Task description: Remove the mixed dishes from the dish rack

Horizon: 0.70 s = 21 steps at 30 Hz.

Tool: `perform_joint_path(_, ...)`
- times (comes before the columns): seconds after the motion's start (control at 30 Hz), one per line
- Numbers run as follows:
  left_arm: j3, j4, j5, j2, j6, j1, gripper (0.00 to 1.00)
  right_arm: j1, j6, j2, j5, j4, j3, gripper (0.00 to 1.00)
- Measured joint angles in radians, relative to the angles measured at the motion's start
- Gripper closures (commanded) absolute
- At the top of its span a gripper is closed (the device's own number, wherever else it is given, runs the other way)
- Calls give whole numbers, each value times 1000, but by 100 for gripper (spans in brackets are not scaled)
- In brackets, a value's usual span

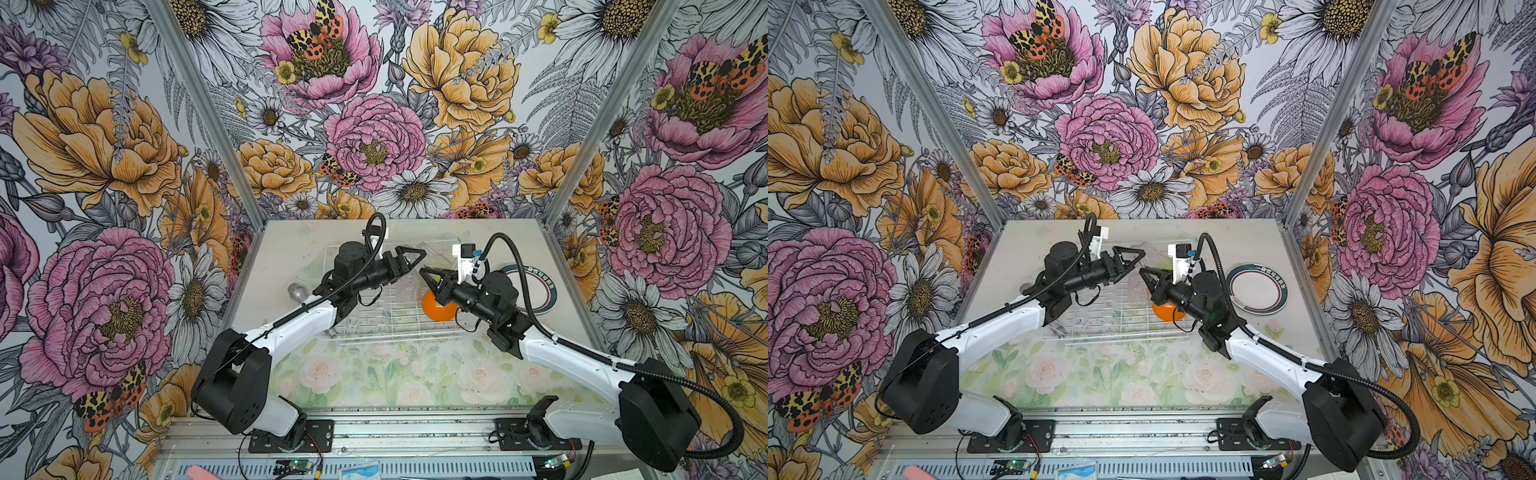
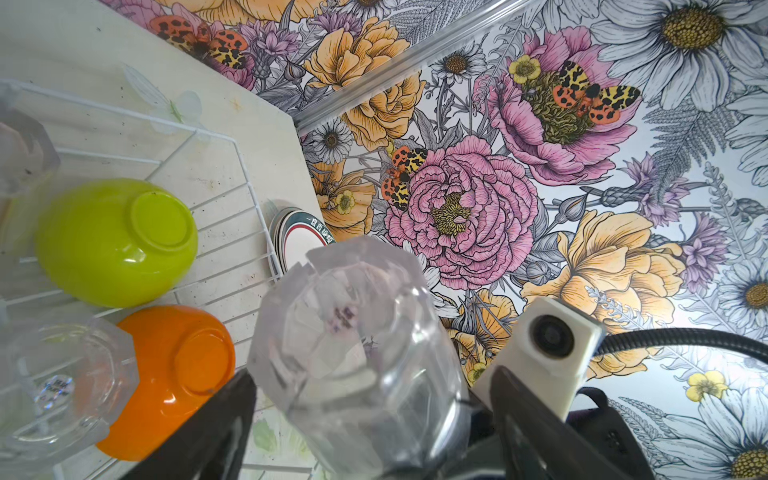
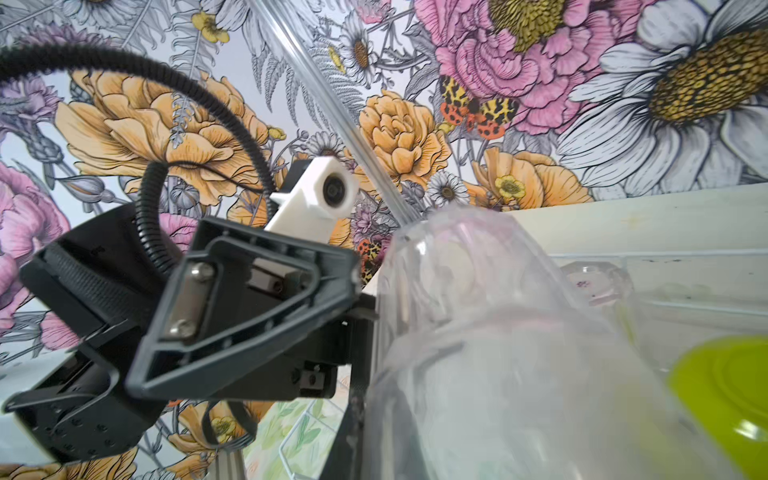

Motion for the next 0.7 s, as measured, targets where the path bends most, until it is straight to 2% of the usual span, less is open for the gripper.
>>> perform_joint_path(0.4, -17, -18, -26, -31, 64, 0, 1, -17, 6, -14, 148, -82, -20, 100)
perform_joint_path(0.7, -58, -89, -81, -98, 157, 0, 1, -52, -10, -190, 300, -306, -28, 100)
